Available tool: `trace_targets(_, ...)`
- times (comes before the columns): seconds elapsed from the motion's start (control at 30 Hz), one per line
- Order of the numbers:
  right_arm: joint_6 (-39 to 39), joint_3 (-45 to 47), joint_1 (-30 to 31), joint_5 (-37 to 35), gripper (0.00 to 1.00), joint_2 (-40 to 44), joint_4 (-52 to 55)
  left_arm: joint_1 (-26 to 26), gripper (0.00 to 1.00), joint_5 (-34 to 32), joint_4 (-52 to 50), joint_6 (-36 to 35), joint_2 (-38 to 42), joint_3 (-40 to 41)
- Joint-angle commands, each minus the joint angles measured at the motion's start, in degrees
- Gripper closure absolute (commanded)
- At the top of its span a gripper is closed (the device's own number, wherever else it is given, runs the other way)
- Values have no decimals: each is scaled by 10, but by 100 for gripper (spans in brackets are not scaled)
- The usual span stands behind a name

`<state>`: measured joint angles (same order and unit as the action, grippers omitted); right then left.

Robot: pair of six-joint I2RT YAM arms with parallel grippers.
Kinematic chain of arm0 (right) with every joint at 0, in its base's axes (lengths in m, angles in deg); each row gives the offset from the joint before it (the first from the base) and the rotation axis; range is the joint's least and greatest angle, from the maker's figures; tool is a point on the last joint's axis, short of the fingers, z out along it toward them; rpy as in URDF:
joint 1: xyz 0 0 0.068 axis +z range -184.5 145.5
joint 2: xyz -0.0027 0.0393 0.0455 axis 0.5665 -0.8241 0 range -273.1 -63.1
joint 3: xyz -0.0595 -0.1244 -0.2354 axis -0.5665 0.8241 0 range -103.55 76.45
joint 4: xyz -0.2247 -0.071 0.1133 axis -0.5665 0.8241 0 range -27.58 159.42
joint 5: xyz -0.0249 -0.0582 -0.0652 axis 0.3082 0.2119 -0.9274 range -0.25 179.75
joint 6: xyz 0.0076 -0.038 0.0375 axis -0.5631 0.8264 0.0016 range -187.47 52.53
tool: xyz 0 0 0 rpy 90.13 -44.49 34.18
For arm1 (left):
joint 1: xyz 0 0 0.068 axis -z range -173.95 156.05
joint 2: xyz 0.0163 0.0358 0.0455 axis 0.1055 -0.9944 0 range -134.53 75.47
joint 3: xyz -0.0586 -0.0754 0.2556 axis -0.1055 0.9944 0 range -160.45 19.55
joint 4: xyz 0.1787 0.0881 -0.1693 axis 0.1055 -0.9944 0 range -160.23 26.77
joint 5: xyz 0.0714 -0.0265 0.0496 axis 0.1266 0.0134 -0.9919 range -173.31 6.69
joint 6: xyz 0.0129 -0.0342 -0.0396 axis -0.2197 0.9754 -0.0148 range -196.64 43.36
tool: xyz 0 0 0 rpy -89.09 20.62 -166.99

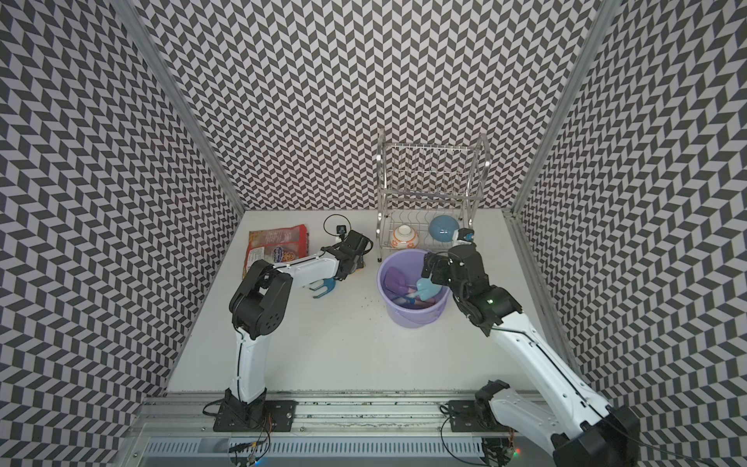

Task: Organize the gardening tools
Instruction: Pick up the gardening tool from the center of the board.

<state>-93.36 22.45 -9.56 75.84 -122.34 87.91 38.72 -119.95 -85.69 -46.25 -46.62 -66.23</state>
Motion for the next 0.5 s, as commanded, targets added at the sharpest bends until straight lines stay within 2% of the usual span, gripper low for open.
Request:
trace_targets(0.0,16,-30,0,-31,0,19,-17,11,1,-10,-28,-7,-5,0)
trace_targets(0.3,32,-42,1,-49,0,44,-42,38,0,-24,-58,-11,63,74)
trace_targets(0.47,30,-35,1,-37,0,39,-52,57,0,-17,-78,4,120,150)
